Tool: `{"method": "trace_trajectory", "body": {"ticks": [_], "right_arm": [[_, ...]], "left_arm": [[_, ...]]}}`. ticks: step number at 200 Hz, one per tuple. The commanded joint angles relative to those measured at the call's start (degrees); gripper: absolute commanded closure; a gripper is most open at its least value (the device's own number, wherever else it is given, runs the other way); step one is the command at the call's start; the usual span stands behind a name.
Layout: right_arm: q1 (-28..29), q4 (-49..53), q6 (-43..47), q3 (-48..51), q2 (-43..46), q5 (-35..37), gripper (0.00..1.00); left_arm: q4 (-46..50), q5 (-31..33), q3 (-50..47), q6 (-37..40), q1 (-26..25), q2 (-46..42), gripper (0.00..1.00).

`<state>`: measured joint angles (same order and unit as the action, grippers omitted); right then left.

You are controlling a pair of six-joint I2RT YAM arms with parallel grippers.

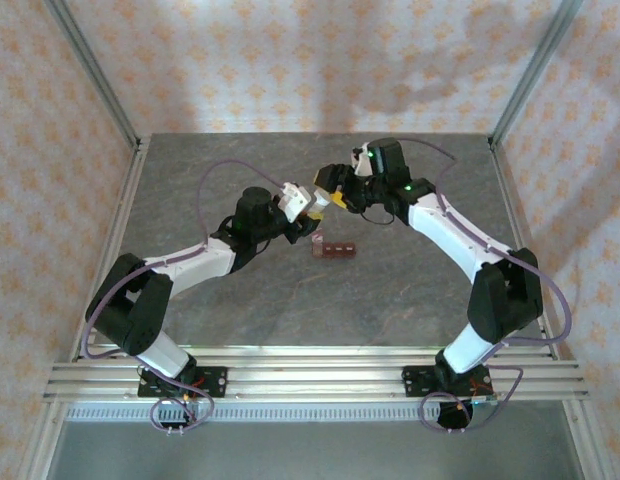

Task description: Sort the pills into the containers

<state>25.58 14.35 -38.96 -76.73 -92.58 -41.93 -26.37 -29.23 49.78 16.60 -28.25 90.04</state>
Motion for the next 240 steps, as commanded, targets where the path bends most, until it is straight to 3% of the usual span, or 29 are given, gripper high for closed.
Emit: {"method": "trace_trajectory", "body": {"ticks": [1,68,109,129,148,164,181,198,220,240], "right_arm": [[0.3,-0.5,-0.1,-1.0,-1.0,0.8,0.34],[0.5,0.3,1.2,1.7,-0.4,-0.4,0.5],[0.6,3.0,6.5,1.7,-0.7,-0.9,0.61],[-0.2,4.8,13.1,0.7,-1.2,-1.3,0.64],[-1.7,2.9,20.7,1.6,-1.0,-3.8,0.65],[-3.6,-0.4,23.5,3.1,-1.0,-7.1,0.64],[-5.0,-1.5,22.5,2.4,-2.4,-10.2,0.61],[-5.2,0.8,22.1,0.3,-3.2,-10.5,0.54],[-6.0,1.3,18.1,-0.2,-1.7,-9.1,0.32],[-6.5,1.2,13.5,0.0,0.0,-7.1,0.26]], "left_arm": [[-0.9,1.2,1.8,0.7,-0.6,0.3,1.0],[-2.3,1.9,2.5,-0.8,-0.6,0.6,1.0],[-1.8,1.3,3.2,-1.5,-0.4,0.5,1.0],[-1.2,-2.0,3.4,-3.4,0.2,0.0,1.0],[-2.1,-9.0,3.7,-8.0,1.8,-0.2,1.0],[-4.4,-13.6,3.6,-13.5,3.0,0.0,1.0],[-6.3,-14.5,2.9,-15.4,3.2,-0.2,1.0],[-5.4,-11.7,2.6,-13.9,3.1,-0.3,1.0],[-2.1,-5.7,2.3,-9.3,3.0,-1.0,1.0],[-1.7,-0.4,0.7,-4.3,2.5,-2.1,1.0]]}}
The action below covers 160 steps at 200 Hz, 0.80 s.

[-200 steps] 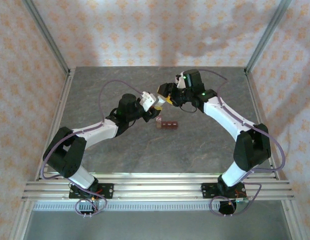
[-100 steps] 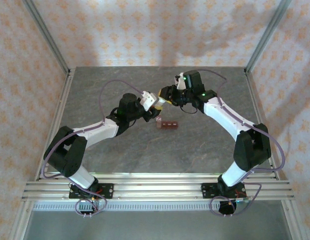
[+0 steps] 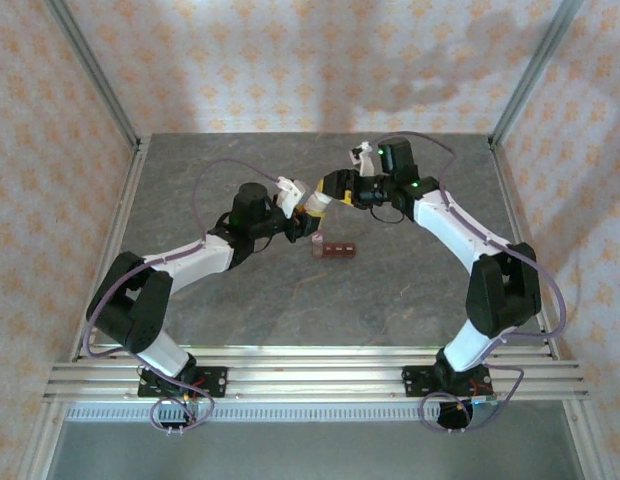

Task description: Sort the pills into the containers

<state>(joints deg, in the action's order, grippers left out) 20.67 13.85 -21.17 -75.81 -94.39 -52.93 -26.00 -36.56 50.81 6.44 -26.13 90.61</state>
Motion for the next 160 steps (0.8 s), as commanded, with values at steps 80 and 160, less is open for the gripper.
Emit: {"method": "trace_trajectory", "body": {"ticks": [80,160], "right_arm": [[-0.3,0.5,-19.3,-1.0,1.1,10.6,0.25],[3.9,1.3,-18.7,-3.2,0.7,11.1,0.27]], "left_arm": [[-0.2,15.2,-0.9,15.6,-3.0,-2.8,1.0],[-0.9,14.8,-0.1,15.3,-4.2,-1.2,1.0]]}}
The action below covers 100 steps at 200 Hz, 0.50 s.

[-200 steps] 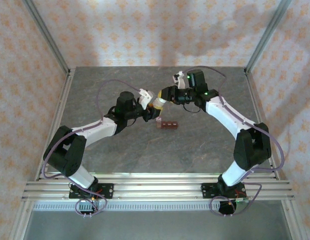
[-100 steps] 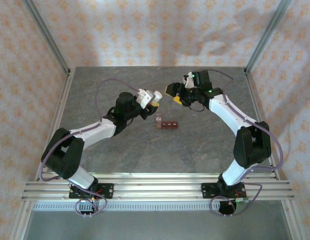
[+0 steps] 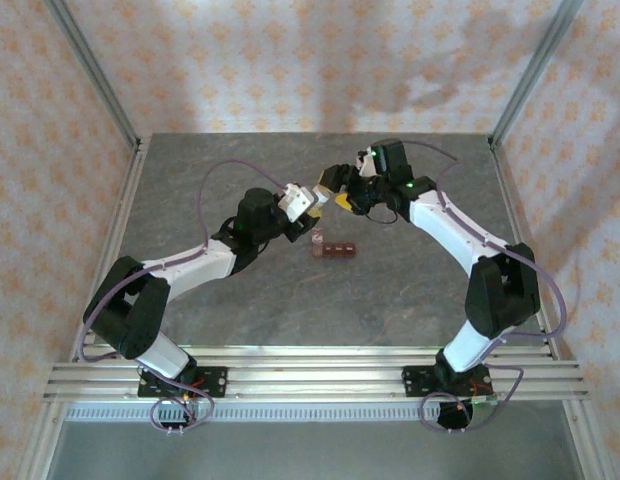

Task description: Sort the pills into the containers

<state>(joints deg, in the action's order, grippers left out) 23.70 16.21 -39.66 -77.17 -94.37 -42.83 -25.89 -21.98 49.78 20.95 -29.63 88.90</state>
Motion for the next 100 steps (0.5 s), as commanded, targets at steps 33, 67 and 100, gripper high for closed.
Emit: {"method": "trace_trajectory", "body": {"ticks": [33,67,100], "right_arm": [[1.5,-1.0,0.1,-1.6,1.1,0.9,0.3],[1.7,-1.2,0.1,-1.3,1.2,0.7,0.3],[2.2,-1.6,0.1,-0.8,1.2,0.1,0.4]], "left_arm": [[-1.5,0.1,1.0,0.2,-0.8,1.0,1.0],[-1.8,0.1,1.3,0.0,-0.9,1.4,1.0],[-2.2,-0.1,1.5,-0.5,-1.0,1.6,1.0]]}}
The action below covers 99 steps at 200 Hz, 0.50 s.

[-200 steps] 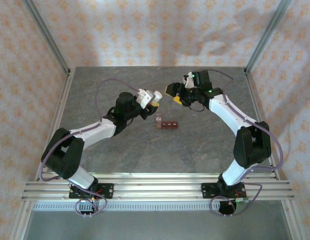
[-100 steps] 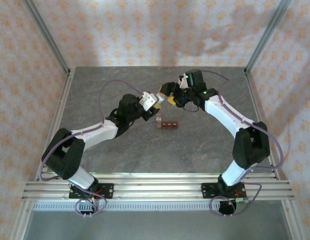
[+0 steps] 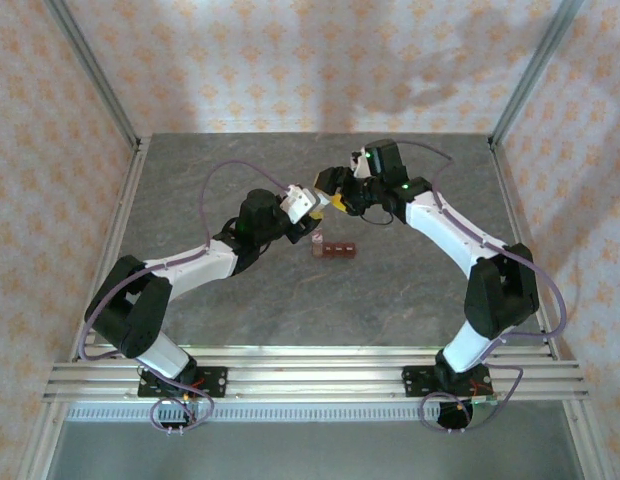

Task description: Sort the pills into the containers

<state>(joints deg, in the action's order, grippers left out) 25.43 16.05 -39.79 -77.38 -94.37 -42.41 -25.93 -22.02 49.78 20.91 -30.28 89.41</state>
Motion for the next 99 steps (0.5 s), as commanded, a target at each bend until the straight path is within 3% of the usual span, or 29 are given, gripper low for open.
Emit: {"method": "trace_trajectory", "body": {"ticks": [1,33,56,99], "right_arm": [[0.4,-1.4,0.2,-0.5,1.2,-0.4,0.4],[0.5,-0.9,1.6,0.4,2.0,-0.2,0.59],[0.4,1.5,6.5,0.3,2.0,0.7,0.66],[-1.4,0.0,20.7,2.2,2.7,-2.1,0.67]], "left_arm": [[-2.1,-0.1,1.5,-0.5,-0.3,1.1,1.0],[-3.0,0.1,1.7,-1.7,-0.4,1.3,1.0],[-4.1,-1.1,1.6,-3.9,0.1,0.9,1.0],[-7.9,-16.4,2.0,-16.2,3.8,-0.1,1.0]]}}
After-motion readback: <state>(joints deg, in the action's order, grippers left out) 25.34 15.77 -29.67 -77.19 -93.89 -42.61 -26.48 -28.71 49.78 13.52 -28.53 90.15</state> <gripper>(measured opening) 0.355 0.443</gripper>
